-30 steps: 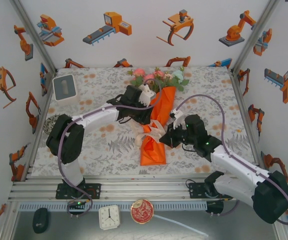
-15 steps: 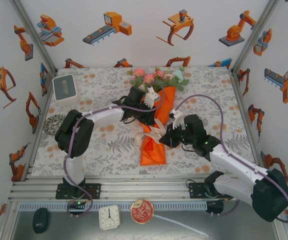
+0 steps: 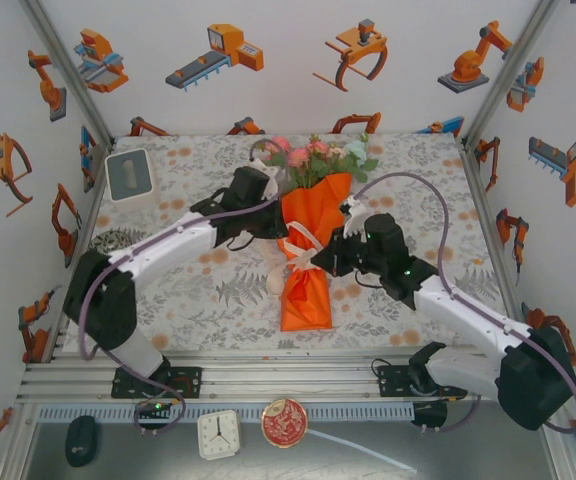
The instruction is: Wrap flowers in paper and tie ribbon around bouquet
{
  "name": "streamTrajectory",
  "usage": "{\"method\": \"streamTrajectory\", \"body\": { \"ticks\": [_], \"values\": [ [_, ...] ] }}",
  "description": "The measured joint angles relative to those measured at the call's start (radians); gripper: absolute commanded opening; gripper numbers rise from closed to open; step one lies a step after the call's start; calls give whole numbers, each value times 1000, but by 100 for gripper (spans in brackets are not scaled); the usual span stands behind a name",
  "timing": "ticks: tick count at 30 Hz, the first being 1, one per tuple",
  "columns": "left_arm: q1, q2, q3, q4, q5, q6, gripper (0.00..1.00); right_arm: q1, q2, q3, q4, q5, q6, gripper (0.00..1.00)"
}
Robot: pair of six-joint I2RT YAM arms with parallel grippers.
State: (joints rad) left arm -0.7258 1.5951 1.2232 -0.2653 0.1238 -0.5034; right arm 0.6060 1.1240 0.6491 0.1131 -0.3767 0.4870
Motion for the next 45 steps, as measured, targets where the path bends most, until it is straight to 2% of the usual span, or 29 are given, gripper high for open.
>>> {"method": "streamTrajectory", "body": {
  "ticks": [6,10,15,18,21,27,30,33,40,45],
  "values": [
    [-2,-118,-58,-90,-46,-290,11,1,101,50,29,30,64,0],
    [-26,-196,-168,-87,-48,-529,10,1,156,97,28,55,92,0],
    [-147,-232,-313,19,-45,-850,9,1,202,117,35,70,129,0],
    [-223,-213,-337,81,-54,-972,13,1,202,117,34,80,142,0],
    [-275,-149,-315,161,-52,-1033,17,1,198,117,34,83,146,0],
    [-307,26,-250,261,-26,-1066,36,1,174,117,33,84,146,0],
    [-319,27,-235,225,-49,-1033,48,1,166,117,33,84,145,0],
    [-332,-8,-194,154,-113,-962,54,-1,164,117,32,95,142,0],
    [-347,-117,-122,-7,-262,-793,60,0,164,117,21,101,142,0],
    [-347,-86,-118,-82,-263,-700,61,1,164,117,9,101,142,0]
  ]
}}
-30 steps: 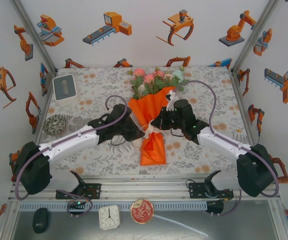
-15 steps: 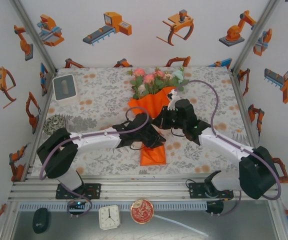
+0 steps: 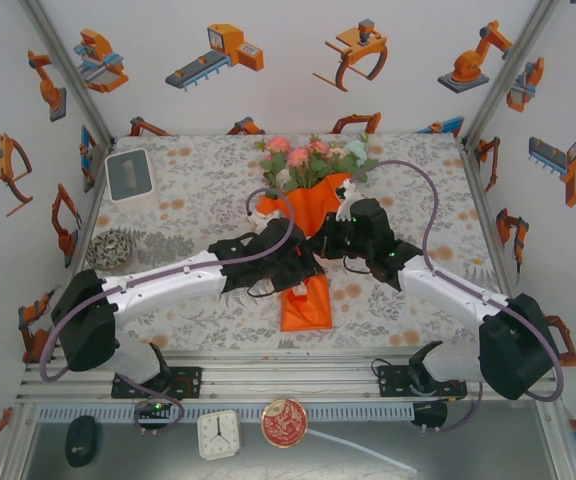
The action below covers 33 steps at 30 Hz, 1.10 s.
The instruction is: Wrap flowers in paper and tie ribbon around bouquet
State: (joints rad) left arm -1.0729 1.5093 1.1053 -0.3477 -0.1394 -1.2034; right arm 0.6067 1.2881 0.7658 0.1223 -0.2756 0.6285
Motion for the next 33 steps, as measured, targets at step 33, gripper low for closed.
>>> {"method": "streamTrajectory", "body": {
  "ticks": [33],
  "values": [
    [391,-30,-67,75,227,1025,41,0,-34,-40,17,-79,-125,0]
  ]
}}
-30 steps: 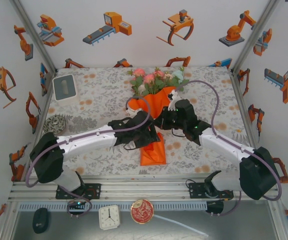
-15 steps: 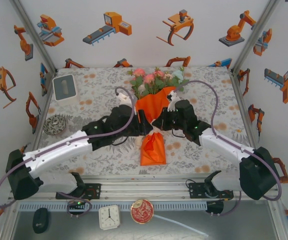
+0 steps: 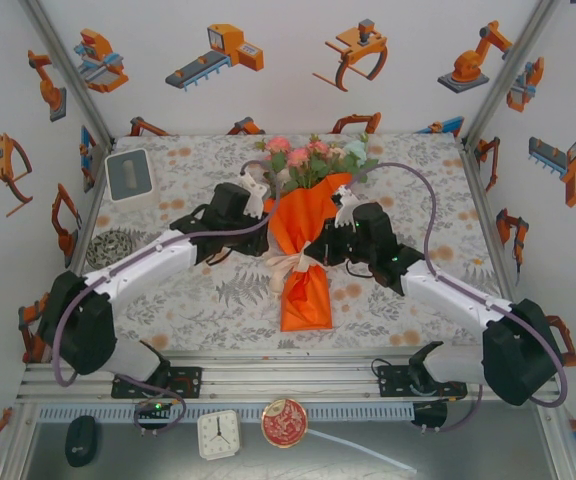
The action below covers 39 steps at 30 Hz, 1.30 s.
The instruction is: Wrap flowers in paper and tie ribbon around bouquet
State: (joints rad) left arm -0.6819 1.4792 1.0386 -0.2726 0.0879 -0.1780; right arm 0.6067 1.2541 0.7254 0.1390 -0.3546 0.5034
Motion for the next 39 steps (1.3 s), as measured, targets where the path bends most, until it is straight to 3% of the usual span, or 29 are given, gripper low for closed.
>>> {"method": "streamTrajectory", "body": {
  "ticks": [11,16,20,25,31,35,39],
  "values": [
    [37,278,61,52,224,80,44,0,0,0,-1,-4,-7,0],
    [42,295,72,66,303,82,45,0,0,0,-1,-11,-7,0],
    [50,294,72,85,386,82,53,0,0,0,-1,-12,-7,0],
    [55,297,72,82,448,82,53,0,0,0,-1,-11,-7,0],
    [57,318,72,72,456,75,24,0,0,0,-2,-15,-7,0],
    [69,303,60,95,457,45,15,0,0,0,-5,-15,-7,0],
    [89,230,14,104,413,-13,0,0,0,0,-19,-14,-7,0]
  ]
}}
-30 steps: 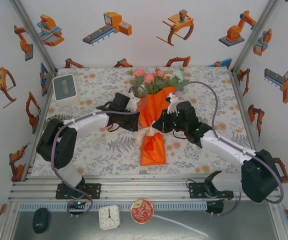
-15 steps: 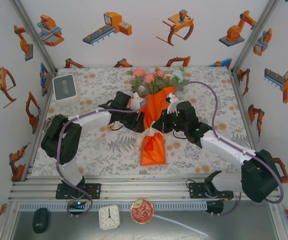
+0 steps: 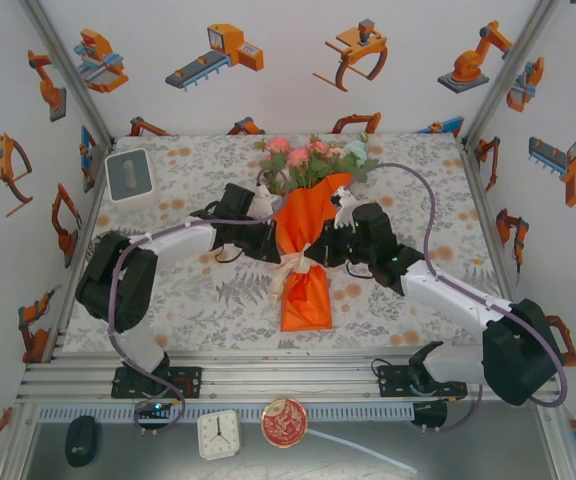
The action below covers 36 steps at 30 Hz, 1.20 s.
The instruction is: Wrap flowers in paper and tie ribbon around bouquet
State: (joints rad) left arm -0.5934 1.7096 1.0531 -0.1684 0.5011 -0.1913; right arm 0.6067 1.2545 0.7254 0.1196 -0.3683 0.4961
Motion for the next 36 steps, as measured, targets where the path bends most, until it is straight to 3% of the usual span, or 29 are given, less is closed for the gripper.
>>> {"method": "streamTrajectory", "body": {
  "ticks": [11,17,20,23,27,32,36],
  "values": [
    [12,-386,-65,-96,-279,-294,0,0,0,3,-43,71,2,0],
    [-12,-617,-216,-146,-368,-633,0,0,23,20,-72,113,13,0],
    [-124,-682,-293,-118,-416,-818,0,0,39,32,-72,125,27,0],
    [-266,-639,-306,-44,-452,-957,3,0,47,41,-72,128,39,0],
    [-396,-440,-254,84,-455,-1066,6,0,47,42,-72,135,55,0],
    [-471,-168,-113,177,-431,-1090,10,0,39,42,-72,140,68,0],
    [-484,-84,-40,137,-496,-1033,21,0,23,42,-72,143,72,0]
  ]
}}
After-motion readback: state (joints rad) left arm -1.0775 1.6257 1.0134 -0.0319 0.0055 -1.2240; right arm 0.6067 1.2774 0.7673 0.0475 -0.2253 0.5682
